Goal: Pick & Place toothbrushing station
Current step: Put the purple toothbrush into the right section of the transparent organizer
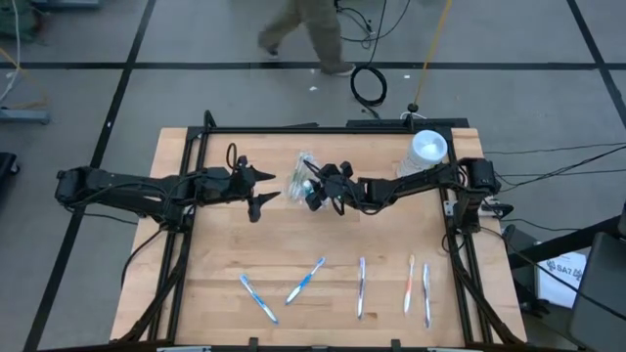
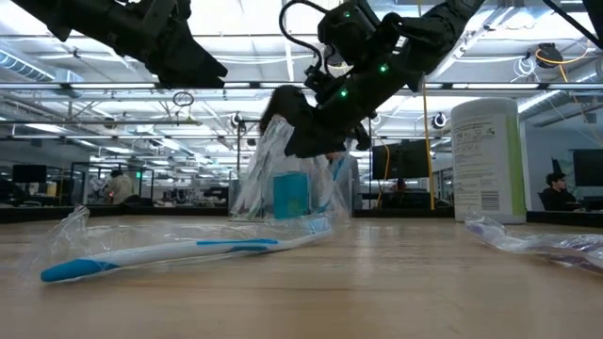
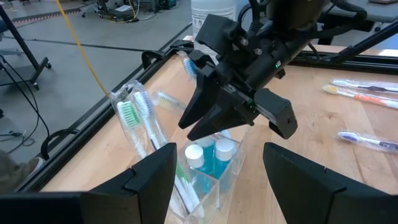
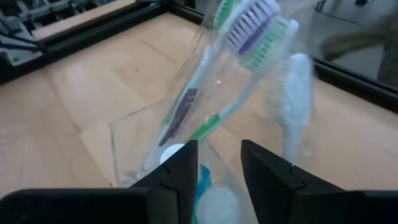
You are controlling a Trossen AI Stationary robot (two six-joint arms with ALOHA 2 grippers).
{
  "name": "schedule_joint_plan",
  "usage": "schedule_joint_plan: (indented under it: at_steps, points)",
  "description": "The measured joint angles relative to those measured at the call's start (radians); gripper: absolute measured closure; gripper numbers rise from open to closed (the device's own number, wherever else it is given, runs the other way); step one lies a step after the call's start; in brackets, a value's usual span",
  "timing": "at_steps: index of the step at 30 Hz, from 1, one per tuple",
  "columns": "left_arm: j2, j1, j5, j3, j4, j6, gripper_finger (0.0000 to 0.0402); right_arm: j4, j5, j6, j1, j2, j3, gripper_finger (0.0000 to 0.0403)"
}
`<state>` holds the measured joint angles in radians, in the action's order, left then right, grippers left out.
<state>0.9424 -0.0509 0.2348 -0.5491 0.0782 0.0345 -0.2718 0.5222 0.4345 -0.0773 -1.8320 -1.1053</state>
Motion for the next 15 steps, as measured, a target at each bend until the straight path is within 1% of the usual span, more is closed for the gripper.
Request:
schedule_joint_plan:
  at_steps: [5, 11, 15]
  points:
    - [0.0, 0.0, 0.0, 0.0, 0.0, 0.0, 0.0153, 0.0, 0.0, -0.059, -0.002, 0.0, 0.0, 0.0284]
    - [0.0, 0.0, 0.0, 0.0, 0.0, 0.0, 0.0153, -0.017, 0.0, -0.158, 0.008, 0.003, 0.0, 0.0267]
    - [0.0, 0.0, 0.0, 0.0, 0.0, 0.0, 0.0153, -0.025, 0.0, -0.226, 0.027, 0.046, 0.002, 0.0256]
